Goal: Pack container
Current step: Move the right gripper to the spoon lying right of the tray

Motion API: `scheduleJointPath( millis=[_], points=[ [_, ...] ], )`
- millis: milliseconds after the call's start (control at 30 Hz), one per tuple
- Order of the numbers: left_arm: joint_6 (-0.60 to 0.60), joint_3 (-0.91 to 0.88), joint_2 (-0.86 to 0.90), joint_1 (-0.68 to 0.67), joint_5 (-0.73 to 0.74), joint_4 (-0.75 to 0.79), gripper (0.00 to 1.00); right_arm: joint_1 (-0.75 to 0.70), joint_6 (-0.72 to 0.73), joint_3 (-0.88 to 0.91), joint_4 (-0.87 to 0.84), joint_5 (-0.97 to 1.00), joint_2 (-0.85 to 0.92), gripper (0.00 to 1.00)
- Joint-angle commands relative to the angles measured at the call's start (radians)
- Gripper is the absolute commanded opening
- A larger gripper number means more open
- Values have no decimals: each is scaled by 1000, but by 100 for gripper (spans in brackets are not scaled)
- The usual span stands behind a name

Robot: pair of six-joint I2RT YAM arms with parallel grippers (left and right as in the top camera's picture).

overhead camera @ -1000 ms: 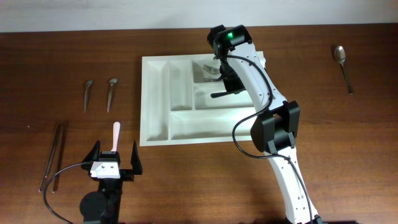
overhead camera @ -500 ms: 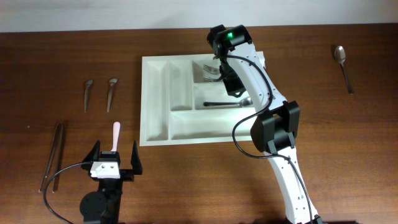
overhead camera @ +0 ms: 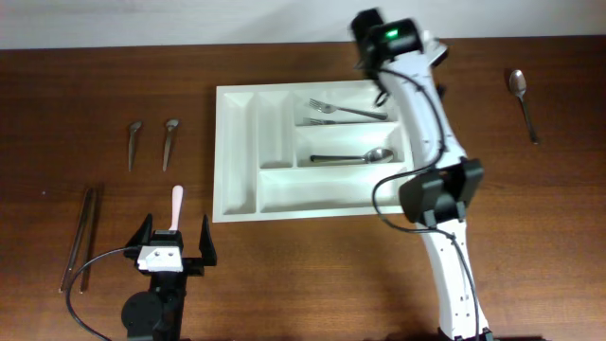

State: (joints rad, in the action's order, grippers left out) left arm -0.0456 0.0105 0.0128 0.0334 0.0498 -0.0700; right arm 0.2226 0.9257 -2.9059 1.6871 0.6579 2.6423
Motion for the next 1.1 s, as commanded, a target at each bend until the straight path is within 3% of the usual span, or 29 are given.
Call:
scheduleJointPath(
  millis=[0,133,300,400,800,900,1067],
  points=[
    [-12,-2,-7,2,14,-6,99,-57,-360,-90,-1,19,-47,99],
    [-12,-2,-7,2,14,-6,99,-145,-703,-168,-20,-175,-47,99],
    [-12,-2,-7,2,14,-6,99,-295,-1032,-180,-24,-643,-53,99],
    [-12,-2,-7,2,14,-6,99,-394,-1194,-171,-19,-795,-53,99],
    [-12,-2,-7,2,14,-6,99,-736,-1284,-166,-141,-800,-41,99],
    [-12,-2,-7,2,14,-6,99,-753,-1386,-147,-153,-818,-29,99],
    [-12,-2,-7,2,14,-7,99,-729,-1439,-27,-257,-834,-29,99]
  ],
)
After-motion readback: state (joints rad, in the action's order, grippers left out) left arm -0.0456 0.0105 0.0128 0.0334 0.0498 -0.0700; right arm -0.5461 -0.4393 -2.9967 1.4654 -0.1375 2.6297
